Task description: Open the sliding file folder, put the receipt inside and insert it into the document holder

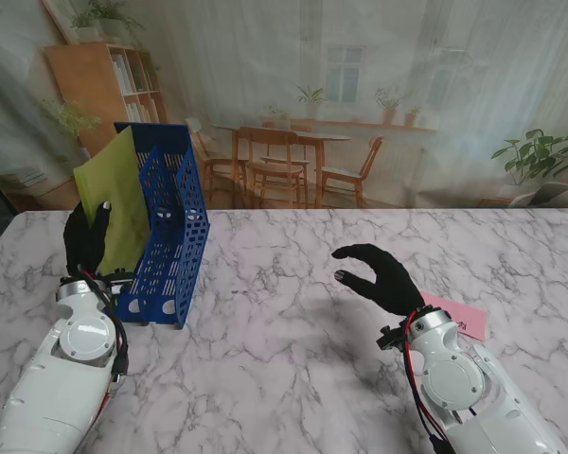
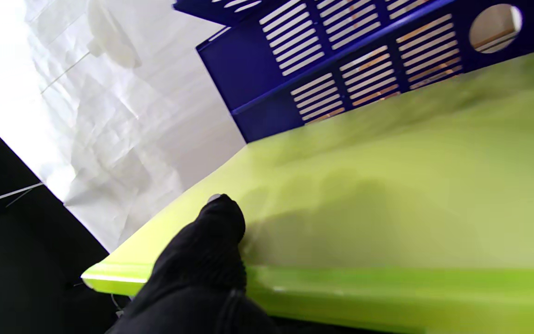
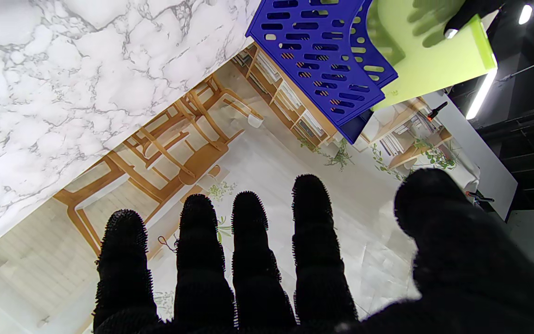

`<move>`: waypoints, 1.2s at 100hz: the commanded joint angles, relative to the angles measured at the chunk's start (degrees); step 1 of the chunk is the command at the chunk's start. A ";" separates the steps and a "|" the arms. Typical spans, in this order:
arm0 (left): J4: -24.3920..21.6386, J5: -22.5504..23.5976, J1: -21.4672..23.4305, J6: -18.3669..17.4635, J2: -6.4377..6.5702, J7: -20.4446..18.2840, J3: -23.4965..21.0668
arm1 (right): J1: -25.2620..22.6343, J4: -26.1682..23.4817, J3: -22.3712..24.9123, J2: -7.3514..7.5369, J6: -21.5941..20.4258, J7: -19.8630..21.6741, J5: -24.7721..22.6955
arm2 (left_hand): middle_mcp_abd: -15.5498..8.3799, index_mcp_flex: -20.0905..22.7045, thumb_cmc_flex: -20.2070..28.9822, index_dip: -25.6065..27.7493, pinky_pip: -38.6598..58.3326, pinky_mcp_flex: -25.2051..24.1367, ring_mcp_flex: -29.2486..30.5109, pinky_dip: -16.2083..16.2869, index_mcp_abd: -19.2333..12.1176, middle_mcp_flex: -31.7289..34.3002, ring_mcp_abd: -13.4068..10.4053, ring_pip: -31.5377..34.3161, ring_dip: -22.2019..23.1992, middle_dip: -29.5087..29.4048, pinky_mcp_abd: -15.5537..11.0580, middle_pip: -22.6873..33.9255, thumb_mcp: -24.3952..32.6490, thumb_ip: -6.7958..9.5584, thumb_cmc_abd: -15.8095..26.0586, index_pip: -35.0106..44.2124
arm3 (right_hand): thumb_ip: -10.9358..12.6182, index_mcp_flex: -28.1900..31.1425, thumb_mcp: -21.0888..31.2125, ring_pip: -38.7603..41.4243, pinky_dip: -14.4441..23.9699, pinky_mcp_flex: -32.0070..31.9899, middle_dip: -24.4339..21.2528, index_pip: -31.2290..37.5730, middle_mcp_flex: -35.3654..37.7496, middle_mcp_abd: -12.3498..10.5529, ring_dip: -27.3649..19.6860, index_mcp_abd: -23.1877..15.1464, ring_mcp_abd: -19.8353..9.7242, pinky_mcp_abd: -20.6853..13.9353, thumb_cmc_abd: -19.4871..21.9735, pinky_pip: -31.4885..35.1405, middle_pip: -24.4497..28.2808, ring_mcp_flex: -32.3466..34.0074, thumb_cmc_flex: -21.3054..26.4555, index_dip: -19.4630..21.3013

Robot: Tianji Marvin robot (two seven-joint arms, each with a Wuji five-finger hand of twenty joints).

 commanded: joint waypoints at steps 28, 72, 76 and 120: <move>-6.47 -0.22 0.81 -3.65 -0.05 -1.27 -1.00 | -0.19 -0.17 -0.18 -0.08 0.62 0.20 0.01 | -5.61 3.80 4.02 2.11 2.87 4.81 5.67 1.00 -7.73 4.73 -2.09 3.17 -0.03 0.64 -5.05 3.75 4.20 -1.40 0.62 13.19 | -1.03 0.51 -1.04 0.49 -0.38 -0.94 0.40 -0.95 0.64 0.12 -0.14 -1.11 0.28 -0.96 0.85 0.82 0.45 1.02 -2.74 -0.08; -22.50 -3.03 5.42 -9.64 2.39 -10.73 -6.86 | -0.18 -0.12 -0.04 -0.13 0.48 0.14 0.30 | -6.74 3.77 4.02 0.60 3.37 6.97 7.54 0.46 -9.11 6.28 -2.64 3.32 0.02 0.99 -5.30 4.32 4.15 -1.56 0.52 17.55 | -1.03 0.54 -1.19 0.44 -0.38 -0.91 0.47 -0.99 1.08 0.27 -0.13 -1.07 0.38 -0.98 0.86 0.80 0.42 1.10 -2.70 -0.09; -24.54 -3.45 6.01 -9.93 2.71 -12.00 -7.32 | -0.14 -0.07 -0.04 -0.12 0.42 0.15 0.27 | -6.83 3.61 4.02 0.51 3.38 7.11 7.61 0.40 -9.23 6.24 -2.68 3.28 -0.01 1.00 -5.43 4.32 4.06 -1.56 0.62 17.73 | -1.03 0.52 -1.19 0.45 -0.38 -0.88 0.48 -1.00 1.09 0.32 -0.12 -1.06 0.31 -0.93 0.87 0.80 0.41 1.14 -2.73 -0.09; -42.02 -10.75 9.50 -0.44 6.12 -26.50 -4.52 | -0.17 0.19 0.19 -0.21 0.03 -0.26 0.31 | -4.69 3.03 4.02 -0.30 5.21 10.40 10.08 0.41 -7.83 7.17 -1.61 4.00 0.01 0.92 -4.67 4.25 4.93 -1.58 0.25 17.52 | -1.08 0.29 -1.36 0.28 -0.43 -0.85 0.38 -1.19 0.42 0.15 -0.22 -0.98 0.23 -1.01 1.06 0.71 0.16 0.89 -2.83 -0.16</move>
